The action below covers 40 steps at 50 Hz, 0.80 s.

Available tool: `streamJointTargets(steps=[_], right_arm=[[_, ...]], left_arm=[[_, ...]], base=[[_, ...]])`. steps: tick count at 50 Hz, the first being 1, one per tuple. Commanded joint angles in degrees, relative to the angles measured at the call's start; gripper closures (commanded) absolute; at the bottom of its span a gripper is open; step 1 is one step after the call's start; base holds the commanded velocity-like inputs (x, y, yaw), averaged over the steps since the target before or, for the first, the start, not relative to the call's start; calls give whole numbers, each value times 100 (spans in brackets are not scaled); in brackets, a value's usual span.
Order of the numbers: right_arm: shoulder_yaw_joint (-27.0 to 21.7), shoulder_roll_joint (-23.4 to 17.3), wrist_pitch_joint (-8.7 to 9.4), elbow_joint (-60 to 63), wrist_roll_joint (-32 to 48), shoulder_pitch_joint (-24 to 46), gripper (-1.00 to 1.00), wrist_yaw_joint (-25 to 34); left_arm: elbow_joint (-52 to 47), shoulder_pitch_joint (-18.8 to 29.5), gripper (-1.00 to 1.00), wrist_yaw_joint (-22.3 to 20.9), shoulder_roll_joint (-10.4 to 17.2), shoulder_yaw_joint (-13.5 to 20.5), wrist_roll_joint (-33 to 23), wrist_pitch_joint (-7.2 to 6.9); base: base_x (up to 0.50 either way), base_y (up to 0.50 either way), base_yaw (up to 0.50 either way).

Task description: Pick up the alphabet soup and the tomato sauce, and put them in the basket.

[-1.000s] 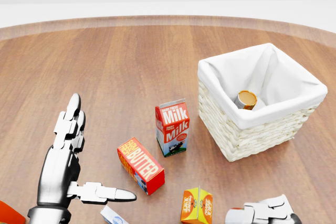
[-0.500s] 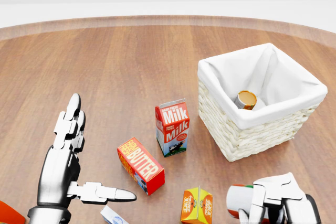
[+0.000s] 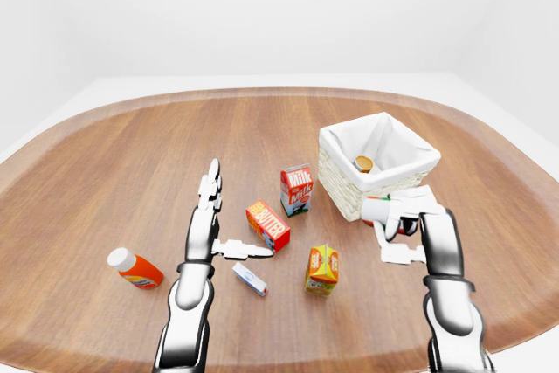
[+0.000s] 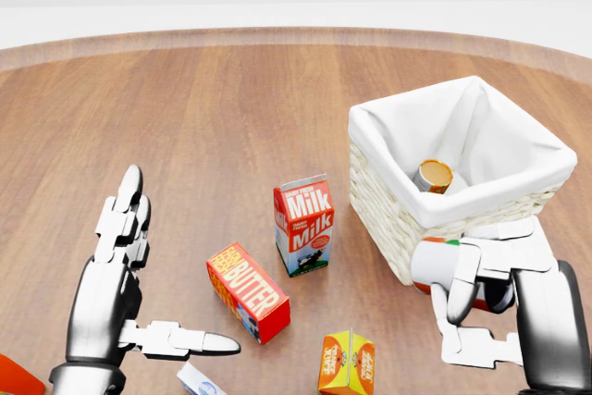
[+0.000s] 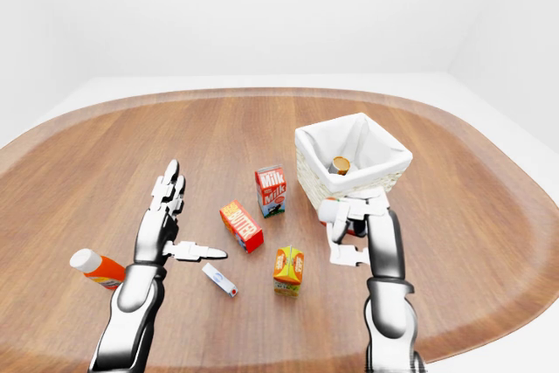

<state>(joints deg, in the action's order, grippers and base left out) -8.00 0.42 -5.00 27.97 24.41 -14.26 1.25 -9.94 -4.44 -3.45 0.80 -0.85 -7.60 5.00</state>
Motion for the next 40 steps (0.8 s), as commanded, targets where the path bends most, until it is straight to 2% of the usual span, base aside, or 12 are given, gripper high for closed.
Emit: streamJointTargets(steps=[1, 18, 40], right_arm=[[-100, -252, 0, -233, 347, 880, 100, -350], [49, -695, 0, -1591, 945, 2063, 100, -1021], [123, -945, 0, -2108, 1066, 2919, 100, -1100]], left_arm=[[27, 15, -100, 28, -6, 21, 34, 0], [22, 19, -100, 26, -3, 19, 35, 0], [-12, 1, -100, 3, -7, 4, 39, 0]], base=[[0, 0, 0], [0, 0, 0], [0, 0, 0]])
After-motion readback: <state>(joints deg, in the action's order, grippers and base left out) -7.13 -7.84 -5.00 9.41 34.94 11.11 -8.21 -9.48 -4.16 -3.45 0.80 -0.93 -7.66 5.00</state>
